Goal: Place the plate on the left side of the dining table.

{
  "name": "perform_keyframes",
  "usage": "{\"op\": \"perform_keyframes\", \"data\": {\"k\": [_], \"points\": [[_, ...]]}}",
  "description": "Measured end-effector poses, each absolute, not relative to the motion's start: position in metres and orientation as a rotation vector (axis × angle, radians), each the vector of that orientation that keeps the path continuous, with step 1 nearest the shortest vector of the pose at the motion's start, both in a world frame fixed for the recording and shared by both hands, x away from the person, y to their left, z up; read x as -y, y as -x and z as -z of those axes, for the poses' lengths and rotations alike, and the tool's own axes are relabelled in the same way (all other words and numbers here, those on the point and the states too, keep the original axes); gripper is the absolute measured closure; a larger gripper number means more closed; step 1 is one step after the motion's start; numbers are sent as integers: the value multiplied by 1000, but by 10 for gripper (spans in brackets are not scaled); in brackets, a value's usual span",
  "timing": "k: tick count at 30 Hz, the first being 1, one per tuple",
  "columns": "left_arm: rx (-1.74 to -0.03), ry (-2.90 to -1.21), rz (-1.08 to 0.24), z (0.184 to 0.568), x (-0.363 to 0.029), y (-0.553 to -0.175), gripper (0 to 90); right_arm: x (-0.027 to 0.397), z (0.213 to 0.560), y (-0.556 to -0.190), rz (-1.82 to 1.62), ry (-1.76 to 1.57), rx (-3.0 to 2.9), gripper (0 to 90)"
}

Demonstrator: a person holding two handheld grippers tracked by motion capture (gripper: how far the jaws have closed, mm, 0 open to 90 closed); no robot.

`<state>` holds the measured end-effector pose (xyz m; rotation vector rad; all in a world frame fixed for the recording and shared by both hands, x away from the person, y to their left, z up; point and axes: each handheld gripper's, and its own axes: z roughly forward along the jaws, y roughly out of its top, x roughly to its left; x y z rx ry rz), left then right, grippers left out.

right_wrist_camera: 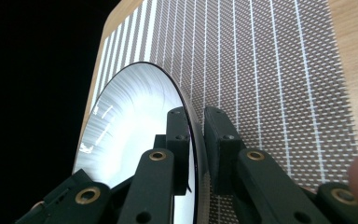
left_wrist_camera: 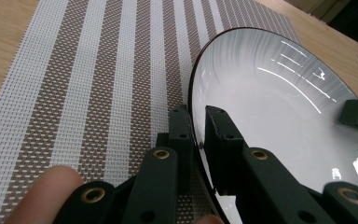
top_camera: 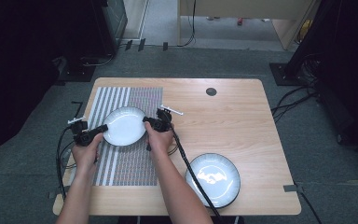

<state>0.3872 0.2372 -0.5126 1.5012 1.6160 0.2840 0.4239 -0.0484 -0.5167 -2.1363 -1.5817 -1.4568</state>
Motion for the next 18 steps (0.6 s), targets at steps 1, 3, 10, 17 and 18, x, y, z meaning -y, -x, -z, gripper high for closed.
{"op": "perform_keyframes", "data": {"k": [1, 3, 10, 17, 18], "points": [[-1605, -1500, -280, 513, -237, -387, 810, 49, 518, -424, 1430, 2145, 1599, 815], [-1589, -1501, -266, 513, -237, -387, 789, 49, 520, -424, 1412, 2145, 1599, 815], [-1569, -1516, -260, 514, -237, -386, 702, 45, 519, -423, 1421, 2151, 1606, 722], [-1563, -1490, -283, 509, -244, -378, 624, 48, 511, -421, 1423, 2195, 1747, 666], [-1557, -1484, -284, 508, -245, -377, 616, 49, 508, -420, 1426, 2201, 1755, 652]]}}
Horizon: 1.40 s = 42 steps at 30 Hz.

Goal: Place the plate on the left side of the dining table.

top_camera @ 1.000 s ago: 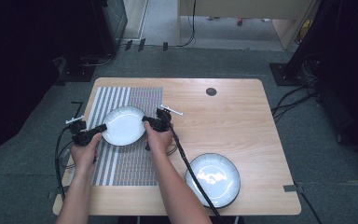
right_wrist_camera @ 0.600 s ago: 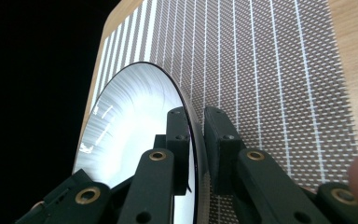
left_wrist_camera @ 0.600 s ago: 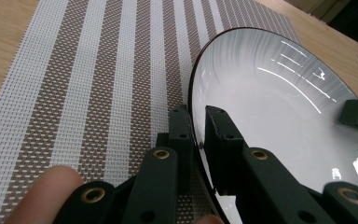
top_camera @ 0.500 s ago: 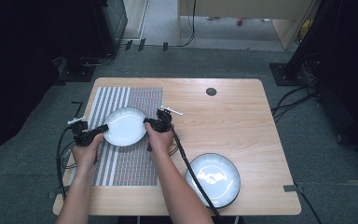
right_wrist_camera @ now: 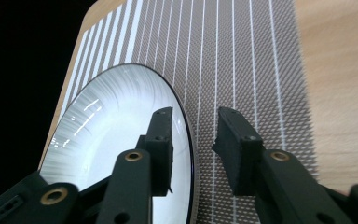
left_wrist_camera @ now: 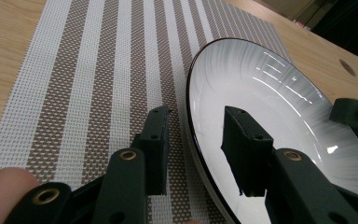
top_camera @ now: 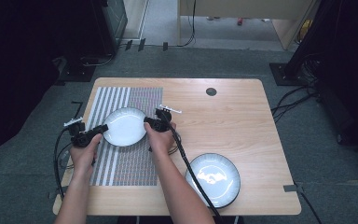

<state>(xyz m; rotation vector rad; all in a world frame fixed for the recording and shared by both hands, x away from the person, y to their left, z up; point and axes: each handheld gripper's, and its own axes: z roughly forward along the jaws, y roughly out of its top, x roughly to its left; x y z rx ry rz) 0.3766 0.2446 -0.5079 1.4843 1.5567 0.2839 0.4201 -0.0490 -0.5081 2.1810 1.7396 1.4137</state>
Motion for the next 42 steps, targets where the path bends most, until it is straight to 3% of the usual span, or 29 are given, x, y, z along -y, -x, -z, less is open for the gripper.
{"op": "perform_keyframes", "data": {"k": [9, 14, 22, 42], "points": [[-1529, -1471, -330, 492, -243, -362, 503, 46, 475, -407, -1441, -1950, -1832, 581], [-1509, -1485, -324, 479, -240, -351, 437, 44, 457, -398, -1409, -1901, -1879, 449], [-1458, -1502, -314, 467, -238, -338, 356, 55, 431, -384, -1447, -1766, -1930, 361], [-1367, -1554, -330, 435, -215, -309, 178, 102, 399, -348, -1538, -1653, -2012, 264]]}}
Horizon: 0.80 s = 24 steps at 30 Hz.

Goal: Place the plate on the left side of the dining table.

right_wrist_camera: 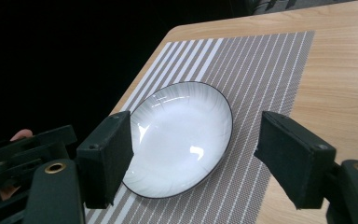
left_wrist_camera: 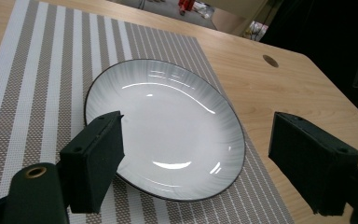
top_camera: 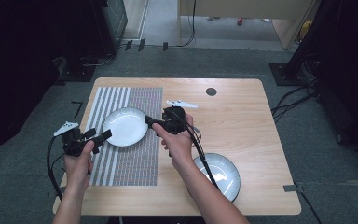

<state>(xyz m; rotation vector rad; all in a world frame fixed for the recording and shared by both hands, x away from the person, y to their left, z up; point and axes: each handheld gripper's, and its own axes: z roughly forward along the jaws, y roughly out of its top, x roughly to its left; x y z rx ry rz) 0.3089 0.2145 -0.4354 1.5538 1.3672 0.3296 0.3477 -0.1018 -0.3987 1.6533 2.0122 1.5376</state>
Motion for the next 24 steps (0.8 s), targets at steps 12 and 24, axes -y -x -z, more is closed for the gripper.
{"op": "perform_keyframes", "data": {"k": [12, 24], "points": [[-1312, -1588, -351, 420, -199, -290, 157, 139, 394, -329, -1528, -1633, -1987, 262], [-1312, -1617, -347, 427, -189, -273, 120, 182, 401, -300, -1511, -1616, -1970, 263]]}}
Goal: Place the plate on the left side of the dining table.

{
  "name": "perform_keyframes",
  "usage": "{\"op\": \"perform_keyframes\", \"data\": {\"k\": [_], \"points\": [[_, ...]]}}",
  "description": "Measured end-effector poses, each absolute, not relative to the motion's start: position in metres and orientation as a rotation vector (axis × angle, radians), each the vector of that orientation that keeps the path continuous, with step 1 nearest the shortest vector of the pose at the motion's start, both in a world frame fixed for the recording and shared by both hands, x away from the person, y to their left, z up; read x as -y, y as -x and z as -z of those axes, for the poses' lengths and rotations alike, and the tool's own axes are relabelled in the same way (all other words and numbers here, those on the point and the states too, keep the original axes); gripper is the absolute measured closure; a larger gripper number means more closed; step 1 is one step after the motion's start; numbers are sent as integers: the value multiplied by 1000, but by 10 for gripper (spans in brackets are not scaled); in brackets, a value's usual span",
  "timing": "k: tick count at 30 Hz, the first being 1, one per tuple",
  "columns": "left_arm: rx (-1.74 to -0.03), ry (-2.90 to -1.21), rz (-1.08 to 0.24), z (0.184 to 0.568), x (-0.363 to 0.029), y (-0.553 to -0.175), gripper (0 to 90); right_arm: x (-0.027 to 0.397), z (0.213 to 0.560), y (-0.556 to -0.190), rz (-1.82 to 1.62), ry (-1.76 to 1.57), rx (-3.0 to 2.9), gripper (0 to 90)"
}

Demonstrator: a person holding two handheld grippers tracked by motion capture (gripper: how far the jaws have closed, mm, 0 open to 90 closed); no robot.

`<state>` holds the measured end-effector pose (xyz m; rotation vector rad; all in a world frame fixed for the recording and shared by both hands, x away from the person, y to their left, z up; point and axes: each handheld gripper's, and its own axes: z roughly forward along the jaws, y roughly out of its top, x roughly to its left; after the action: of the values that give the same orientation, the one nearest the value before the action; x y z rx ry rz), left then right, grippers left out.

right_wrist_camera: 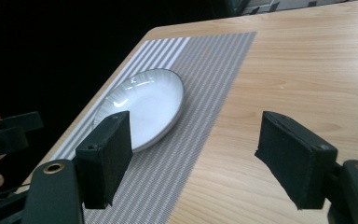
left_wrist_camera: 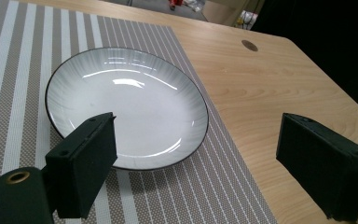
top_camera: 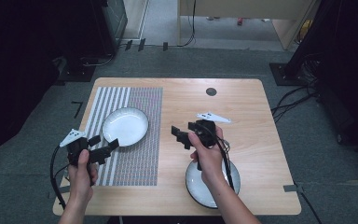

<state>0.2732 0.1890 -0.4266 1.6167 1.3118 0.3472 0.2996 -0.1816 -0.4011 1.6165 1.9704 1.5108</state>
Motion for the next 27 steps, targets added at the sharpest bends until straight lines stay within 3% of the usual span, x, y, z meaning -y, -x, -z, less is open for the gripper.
{"op": "perform_keyframes", "data": {"k": [27], "points": [[-1359, -1658, -390, 455, -199, -254, 121, 278, 450, -255, -1365, -1680, -1849, 270]]}}
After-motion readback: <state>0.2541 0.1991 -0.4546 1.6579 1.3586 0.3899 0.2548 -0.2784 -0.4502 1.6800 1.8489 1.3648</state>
